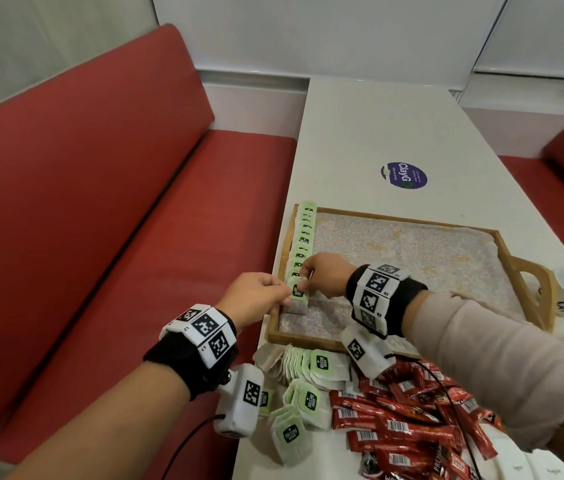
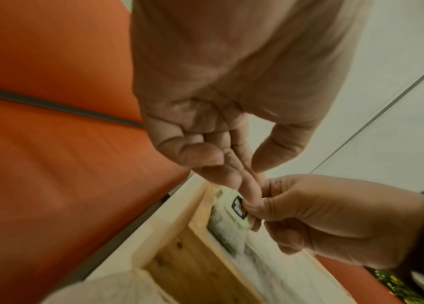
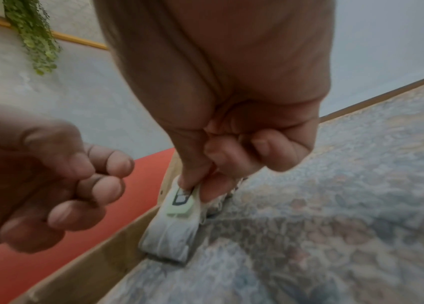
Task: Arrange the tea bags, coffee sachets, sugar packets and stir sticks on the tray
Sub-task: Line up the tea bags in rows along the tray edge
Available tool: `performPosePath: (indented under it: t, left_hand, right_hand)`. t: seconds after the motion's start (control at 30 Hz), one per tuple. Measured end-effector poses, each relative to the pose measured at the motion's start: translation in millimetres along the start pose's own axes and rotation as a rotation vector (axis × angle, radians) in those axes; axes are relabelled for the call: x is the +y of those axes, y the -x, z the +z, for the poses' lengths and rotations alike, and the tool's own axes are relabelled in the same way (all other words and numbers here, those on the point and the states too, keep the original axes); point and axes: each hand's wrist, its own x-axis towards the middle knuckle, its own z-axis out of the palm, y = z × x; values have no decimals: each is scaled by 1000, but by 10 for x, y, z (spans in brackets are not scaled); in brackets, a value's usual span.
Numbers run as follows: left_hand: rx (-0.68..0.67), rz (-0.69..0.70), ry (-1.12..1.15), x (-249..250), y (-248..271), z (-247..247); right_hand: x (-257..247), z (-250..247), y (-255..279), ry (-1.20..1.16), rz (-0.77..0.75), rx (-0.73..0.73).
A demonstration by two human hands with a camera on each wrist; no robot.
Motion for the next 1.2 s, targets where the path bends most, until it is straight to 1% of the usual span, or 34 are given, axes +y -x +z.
performPosePath:
  t: [0.17, 0.27, 0.4, 0.5, 0.67, 0.83, 1.03, 1.2]
  left_hand:
    - [-68, -64, -8, 9, -26, 46]
    - [-88, -93, -42, -6, -50, 65]
    - [-95, -116, -84, -10, -80, 75]
    - [-96, -127, -91, 4, -92, 74]
    - [-114, -137, -103, 34, -78, 64]
    - [-135, -132, -95, 66, -13, 55]
    - [-80, -62, -98, 50, 114, -60]
    - [-42, -34, -115, -52, 311, -150]
  right_hand:
    - [-14, 18, -50, -8, 25, 42]
    - [-21, 26, -72, 43, 56, 61]
    - [-30, 16, -74, 88, 71, 51]
    - [-40, 1, -56, 146, 56, 75]
    - [-63, -8, -37, 148, 30, 120]
    - [-98, 30, -21, 326, 28, 79]
    - [-142, -21, 125, 248, 19, 65]
    - [-178, -45, 401, 78, -59, 84]
